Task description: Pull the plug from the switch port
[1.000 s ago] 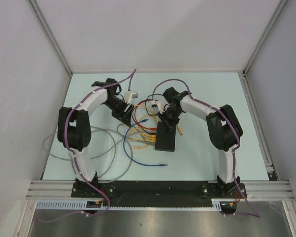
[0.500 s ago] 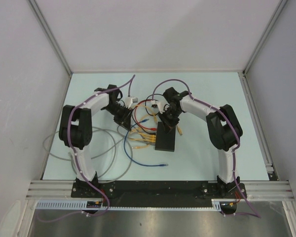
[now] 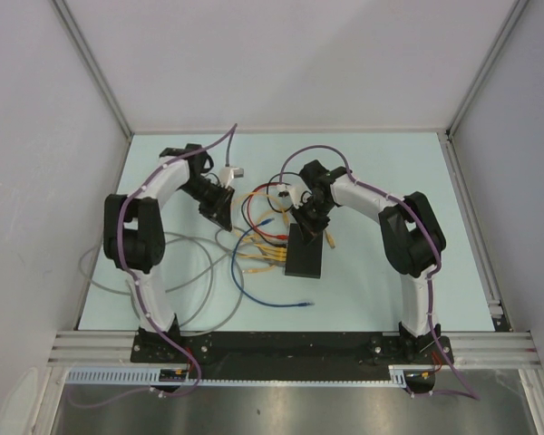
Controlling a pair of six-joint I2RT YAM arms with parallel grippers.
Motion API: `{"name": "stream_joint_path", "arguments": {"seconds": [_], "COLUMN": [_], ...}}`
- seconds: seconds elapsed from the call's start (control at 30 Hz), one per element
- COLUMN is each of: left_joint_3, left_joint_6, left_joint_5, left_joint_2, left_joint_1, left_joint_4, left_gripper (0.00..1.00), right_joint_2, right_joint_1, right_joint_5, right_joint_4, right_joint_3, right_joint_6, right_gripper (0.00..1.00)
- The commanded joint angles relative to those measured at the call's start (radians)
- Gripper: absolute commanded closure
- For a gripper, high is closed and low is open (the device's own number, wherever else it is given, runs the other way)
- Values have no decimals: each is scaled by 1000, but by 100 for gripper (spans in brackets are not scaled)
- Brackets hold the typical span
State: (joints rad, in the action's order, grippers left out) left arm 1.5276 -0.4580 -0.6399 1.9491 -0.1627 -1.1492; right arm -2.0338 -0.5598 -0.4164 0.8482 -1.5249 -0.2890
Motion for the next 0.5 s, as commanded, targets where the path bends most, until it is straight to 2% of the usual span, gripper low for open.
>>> {"name": "stream_joint_path", "arguments": {"seconds": [0.0, 0.07, 0.1, 0.2, 0.47], "left_joint_3": [10, -48, -67, -107, -64], "left_joint_6": [-12, 39, 60, 110, 119], "left_joint_5": [-58, -130, -139, -133, -122], "left_joint_2": [-45, -45, -47, -44, 42], "left_joint_1": [38, 38, 37, 23, -26], "left_joint_4": [-49, 3, 31, 129, 181], "left_gripper": [68, 64, 57, 50, 47], "right_joint_2": [-55, -58, -62, -63, -63], "right_joint_1": [1, 1, 3, 3, 0], "right_joint_5": [91, 91, 91, 90, 97], "right_joint_4": [-17, -11, -9, -5, 2], "right_joint_3": [16, 5, 3, 2, 2], "right_joint_6": [-25, -27, -26, -24, -25], "right_gripper": [98, 98, 98, 98, 98]}}
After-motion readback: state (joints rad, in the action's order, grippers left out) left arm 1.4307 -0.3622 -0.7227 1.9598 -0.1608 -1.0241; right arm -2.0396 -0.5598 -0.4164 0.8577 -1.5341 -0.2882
